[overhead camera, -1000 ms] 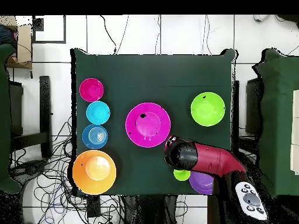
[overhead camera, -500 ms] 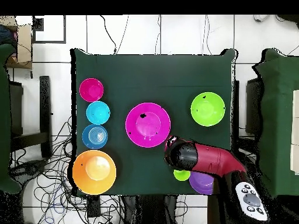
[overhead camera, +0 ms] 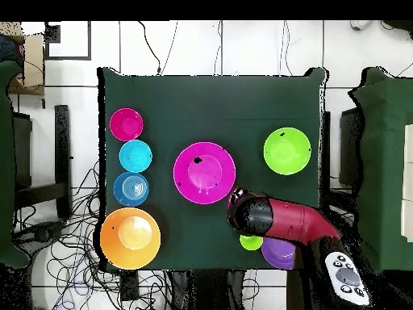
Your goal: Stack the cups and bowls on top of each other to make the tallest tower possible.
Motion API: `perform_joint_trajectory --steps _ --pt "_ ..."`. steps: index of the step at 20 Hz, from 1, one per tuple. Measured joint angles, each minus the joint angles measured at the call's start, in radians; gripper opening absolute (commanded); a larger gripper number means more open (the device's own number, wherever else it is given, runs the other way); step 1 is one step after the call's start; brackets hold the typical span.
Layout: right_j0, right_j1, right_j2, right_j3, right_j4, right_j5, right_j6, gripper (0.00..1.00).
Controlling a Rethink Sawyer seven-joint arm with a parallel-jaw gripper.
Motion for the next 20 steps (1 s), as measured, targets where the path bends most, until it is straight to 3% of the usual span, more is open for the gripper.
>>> perform_joint_trajectory --steps 15,16,20 --pt "-0.011 0.000 0.003 0.000 -0.019 0.000 0.000 0.00" --pt "-0.014 -0.001 0.003 0.000 -0.019 0.000 0.000 1.00" --pt "-0.053 -0.001 0.014 0.000 -0.033 0.000 0.000 1.00"
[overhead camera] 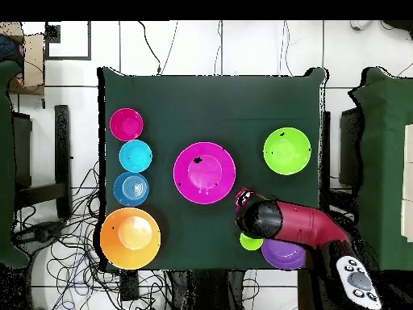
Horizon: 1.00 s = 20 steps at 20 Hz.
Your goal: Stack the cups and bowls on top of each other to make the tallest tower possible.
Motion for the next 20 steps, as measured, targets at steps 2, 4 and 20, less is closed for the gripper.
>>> perform_joint_trajectory --steps 2,4,20 --pt "-0.018 0.000 0.002 0.000 -0.007 0.000 0.000 1.00" --pt "-0.030 0.000 0.002 0.000 -0.013 0.000 0.000 1.00" --pt "-0.047 0.005 0.009 0.000 -0.036 0.000 0.000 1.00"
